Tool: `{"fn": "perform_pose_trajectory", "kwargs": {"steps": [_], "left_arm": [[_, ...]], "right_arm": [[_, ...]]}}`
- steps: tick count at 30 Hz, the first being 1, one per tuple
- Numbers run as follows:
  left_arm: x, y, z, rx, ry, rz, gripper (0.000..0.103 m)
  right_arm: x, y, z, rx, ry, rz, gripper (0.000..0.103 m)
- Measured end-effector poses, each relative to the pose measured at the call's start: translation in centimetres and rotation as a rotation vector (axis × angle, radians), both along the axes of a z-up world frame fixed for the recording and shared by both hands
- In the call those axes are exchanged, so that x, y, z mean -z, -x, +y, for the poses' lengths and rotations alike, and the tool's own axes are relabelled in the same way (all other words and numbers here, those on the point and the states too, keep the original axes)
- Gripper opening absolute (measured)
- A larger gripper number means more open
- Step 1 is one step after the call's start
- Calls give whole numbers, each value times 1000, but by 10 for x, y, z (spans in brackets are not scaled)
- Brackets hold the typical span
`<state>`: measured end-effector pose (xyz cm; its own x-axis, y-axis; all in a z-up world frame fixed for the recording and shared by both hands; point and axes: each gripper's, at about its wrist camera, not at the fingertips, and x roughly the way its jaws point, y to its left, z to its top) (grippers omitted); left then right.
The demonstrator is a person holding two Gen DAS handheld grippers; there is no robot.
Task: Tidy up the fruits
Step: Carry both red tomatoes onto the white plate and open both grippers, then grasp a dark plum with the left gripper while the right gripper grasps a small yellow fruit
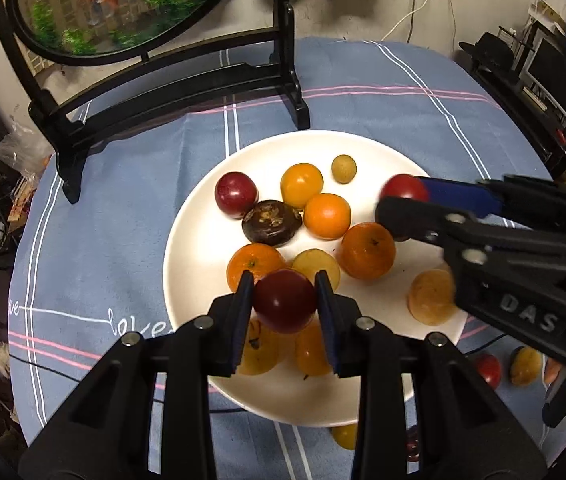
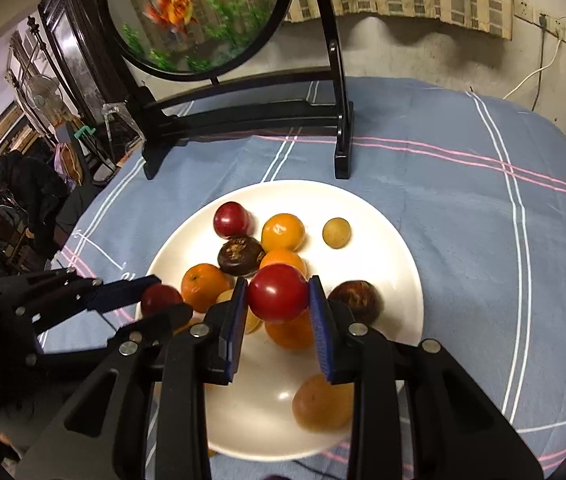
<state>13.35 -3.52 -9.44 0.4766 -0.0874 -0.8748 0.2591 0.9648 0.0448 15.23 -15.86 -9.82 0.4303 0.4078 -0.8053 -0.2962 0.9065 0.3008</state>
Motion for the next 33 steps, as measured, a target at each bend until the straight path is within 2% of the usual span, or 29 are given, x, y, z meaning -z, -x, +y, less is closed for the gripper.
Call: {"fn": "perform_pose_trajectory", "kwargs": {"steps": [1, 2, 8, 9, 10, 11, 12, 17, 24, 28, 33], "left_arm": [[0, 0, -1, 3, -2, -1, 42], [0, -1, -1, 0, -2, -8, 56], [-6, -1, 2, -6, 7, -28, 59], [-7, 0, 3, -9, 8, -27, 59], [-9, 1, 4, -14, 8, -28, 59], [-10, 2, 5, -17, 12, -28, 59], [-11, 3, 6, -19, 15, -28, 59], [-30, 17, 16, -30, 22, -64, 59], [-59, 52, 24, -14, 64, -114, 60], [-49, 96, 8, 83, 69, -99, 62], [-6, 152, -21, 226, 84, -8, 62]], "right_arm": [[2, -3, 2, -3, 6, 12, 32], [3, -5, 3, -3, 21, 17, 32], [2, -7, 1, 4, 19, 30, 35], [1, -8, 2, -1, 21, 31, 39], [-2, -6, 1, 3, 32, 20, 55], [-6, -5, 1, 12, 32, 3, 65], [-8, -5, 1, 14, 24, -6, 69], [-38, 10, -9, 38, -12, -63, 68], [-86, 57, -47, 55, 7, -145, 68], [-80, 100, -75, 100, 16, -138, 68], [-40, 159, -106, 151, 47, -56, 68]]}}
